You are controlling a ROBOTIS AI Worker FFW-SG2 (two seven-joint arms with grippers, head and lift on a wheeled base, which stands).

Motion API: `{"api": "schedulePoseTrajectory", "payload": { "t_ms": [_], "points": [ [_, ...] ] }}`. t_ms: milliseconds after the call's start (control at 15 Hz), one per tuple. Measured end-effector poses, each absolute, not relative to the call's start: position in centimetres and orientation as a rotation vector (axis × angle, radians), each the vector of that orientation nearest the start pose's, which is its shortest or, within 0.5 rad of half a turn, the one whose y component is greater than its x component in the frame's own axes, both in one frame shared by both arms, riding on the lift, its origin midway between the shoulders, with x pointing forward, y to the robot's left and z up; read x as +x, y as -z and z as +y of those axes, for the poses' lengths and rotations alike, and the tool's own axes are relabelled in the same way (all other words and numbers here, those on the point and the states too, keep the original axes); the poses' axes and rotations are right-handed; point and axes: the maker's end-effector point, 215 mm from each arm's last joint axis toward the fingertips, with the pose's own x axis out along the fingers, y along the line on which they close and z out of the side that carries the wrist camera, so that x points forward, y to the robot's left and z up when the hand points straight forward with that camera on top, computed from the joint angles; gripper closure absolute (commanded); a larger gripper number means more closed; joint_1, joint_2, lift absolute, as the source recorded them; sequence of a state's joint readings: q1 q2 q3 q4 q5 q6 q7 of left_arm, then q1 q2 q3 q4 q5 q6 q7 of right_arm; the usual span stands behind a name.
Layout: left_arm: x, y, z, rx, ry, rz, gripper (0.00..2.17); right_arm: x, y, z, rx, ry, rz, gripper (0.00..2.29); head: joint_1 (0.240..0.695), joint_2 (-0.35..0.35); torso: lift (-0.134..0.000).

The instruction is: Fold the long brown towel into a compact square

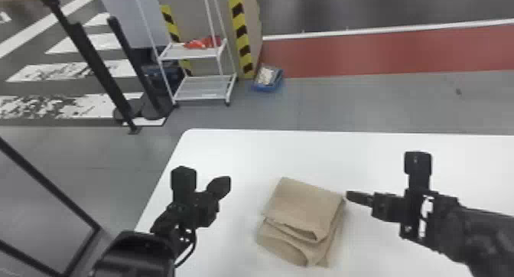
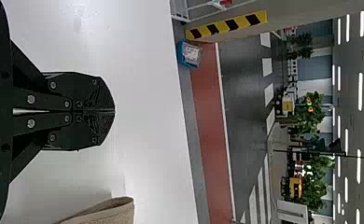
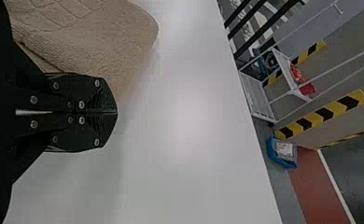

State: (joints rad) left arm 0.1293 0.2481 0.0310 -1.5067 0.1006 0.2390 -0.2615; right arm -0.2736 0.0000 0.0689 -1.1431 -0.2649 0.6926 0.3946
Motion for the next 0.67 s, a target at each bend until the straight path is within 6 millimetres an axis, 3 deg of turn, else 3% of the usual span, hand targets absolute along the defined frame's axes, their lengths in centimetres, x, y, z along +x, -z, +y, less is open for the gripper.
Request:
{"api": "schedulePoseTrajectory", "payload": {
  "t_ms": [133,267,333,533,667],
  "points": [
    [51.1,50.9,29.6,0.084,0.205,0.442,1.71,57.9,53.3,-7.5,0.372,-0.502,0.765,1.48,0.695,0.221,0.0],
    [50.9,50.8,29.9,0.072,0.208,0.442,1.71,59.1,51.9,-7.0,0.363,-0.537,0.756,1.47,0.695,0.221,0.0],
    [50.6,50.8,30.1,0.069,0.209,0.446,1.71,58.5,51.5,-6.5,0.355,-0.565,0.789,1.43,0.695,0.225,0.0],
    [49.3,50.6,30.7,0.06,0.212,0.468,1.71,54.5,50.2,-5.4,0.19,-0.627,0.934,0.39,0.695,0.258,0.0],
    [49.0,50.8,30.9,0.052,0.213,0.495,1.71,52.4,49.0,-4.8,0.063,-0.673,0.991,0.23,0.695,0.27,0.0]
  ]
}}
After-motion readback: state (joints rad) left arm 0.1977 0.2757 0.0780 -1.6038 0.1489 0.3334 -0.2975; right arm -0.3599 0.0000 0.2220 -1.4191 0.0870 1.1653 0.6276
